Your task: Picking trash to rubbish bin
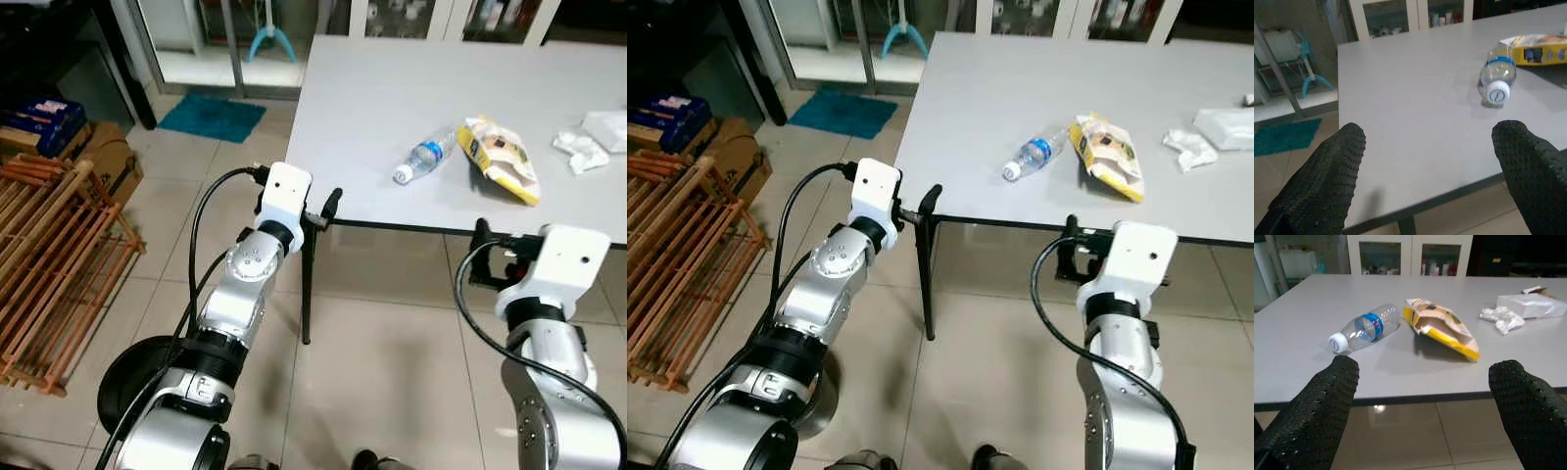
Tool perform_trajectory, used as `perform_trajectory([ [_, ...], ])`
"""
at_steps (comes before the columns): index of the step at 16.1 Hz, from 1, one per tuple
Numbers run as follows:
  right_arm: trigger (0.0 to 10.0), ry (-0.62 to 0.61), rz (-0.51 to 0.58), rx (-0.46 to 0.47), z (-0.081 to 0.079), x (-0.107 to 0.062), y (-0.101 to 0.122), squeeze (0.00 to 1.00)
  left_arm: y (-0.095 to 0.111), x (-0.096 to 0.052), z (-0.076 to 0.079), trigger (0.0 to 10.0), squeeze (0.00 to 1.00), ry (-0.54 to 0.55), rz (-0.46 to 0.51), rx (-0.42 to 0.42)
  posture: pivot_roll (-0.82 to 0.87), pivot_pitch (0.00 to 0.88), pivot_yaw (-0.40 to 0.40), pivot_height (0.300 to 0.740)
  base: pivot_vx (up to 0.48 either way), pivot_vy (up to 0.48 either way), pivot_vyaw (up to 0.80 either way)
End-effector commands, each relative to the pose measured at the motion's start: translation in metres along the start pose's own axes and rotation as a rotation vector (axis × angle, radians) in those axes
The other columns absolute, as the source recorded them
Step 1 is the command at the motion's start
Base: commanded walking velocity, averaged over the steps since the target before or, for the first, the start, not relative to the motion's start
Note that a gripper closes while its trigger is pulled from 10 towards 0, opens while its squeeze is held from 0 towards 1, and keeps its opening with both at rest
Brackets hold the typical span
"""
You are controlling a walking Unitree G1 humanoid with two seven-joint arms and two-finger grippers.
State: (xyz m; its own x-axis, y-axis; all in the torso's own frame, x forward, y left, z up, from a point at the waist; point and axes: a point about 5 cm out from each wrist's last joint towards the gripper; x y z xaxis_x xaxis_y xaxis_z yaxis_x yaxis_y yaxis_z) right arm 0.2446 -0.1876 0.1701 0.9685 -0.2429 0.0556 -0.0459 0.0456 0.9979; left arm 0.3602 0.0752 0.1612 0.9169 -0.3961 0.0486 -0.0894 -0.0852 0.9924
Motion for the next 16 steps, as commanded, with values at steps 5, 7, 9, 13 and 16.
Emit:
perform_trajectory([
  [5, 10.0, 0.016, 0.042, -0.025, -0.004, -0.002, 0.006, 0.00, 0.008, 0.002, 0.003, 10.0, 0.00, -0.031, 0.023, -0.009, 0.12, 0.164, 0.024, 0.740, 0.184, 0.000, 0.00],
  [7, 10.0, 0.022, 0.065, -0.062, -0.005, 0.000, 0.010, 0.00, 0.009, 0.002, 0.003, 10.0, 0.00, -0.036, 0.028, -0.011, 0.12, 0.155, 0.020, 0.740, 0.337, 0.000, 0.00],
  [9, 10.0, 0.020, 0.066, -0.100, -0.005, 0.001, 0.011, 0.00, 0.009, 0.002, 0.004, 10.0, 0.00, -0.040, 0.031, -0.011, 0.12, 0.148, 0.017, 0.740, 0.364, 0.000, 0.00],
  [13, 10.0, 0.014, 0.043, -0.095, -0.007, -0.001, 0.006, 0.00, 0.009, 0.003, 0.005, 10.0, 0.00, -0.044, 0.030, -0.013, 0.11, 0.145, 0.016, 0.740, 0.381, 0.000, 0.00],
  [16, 10.0, 0.016, 0.047, -0.100, -0.007, -0.001, 0.007, 0.00, 0.009, 0.003, 0.006, 10.0, 0.00, -0.052, 0.028, -0.009, 0.11, 0.143, 0.018, 0.740, 0.396, 0.000, 0.00],
])
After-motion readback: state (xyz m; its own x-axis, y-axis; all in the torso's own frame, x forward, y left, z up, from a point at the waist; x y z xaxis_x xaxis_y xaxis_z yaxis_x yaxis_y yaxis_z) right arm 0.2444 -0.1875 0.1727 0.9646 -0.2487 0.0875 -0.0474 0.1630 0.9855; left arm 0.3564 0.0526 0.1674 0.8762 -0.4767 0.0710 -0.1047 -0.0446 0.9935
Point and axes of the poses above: a point about 5 cm out from each wrist's last joint towards the gripper, its own x axis pointing out of the wrist towards the gripper, its own y axis along the axis of the wrist's last joint, z = x × y, and after that the axes turned 2 degrees about -x, right-handed
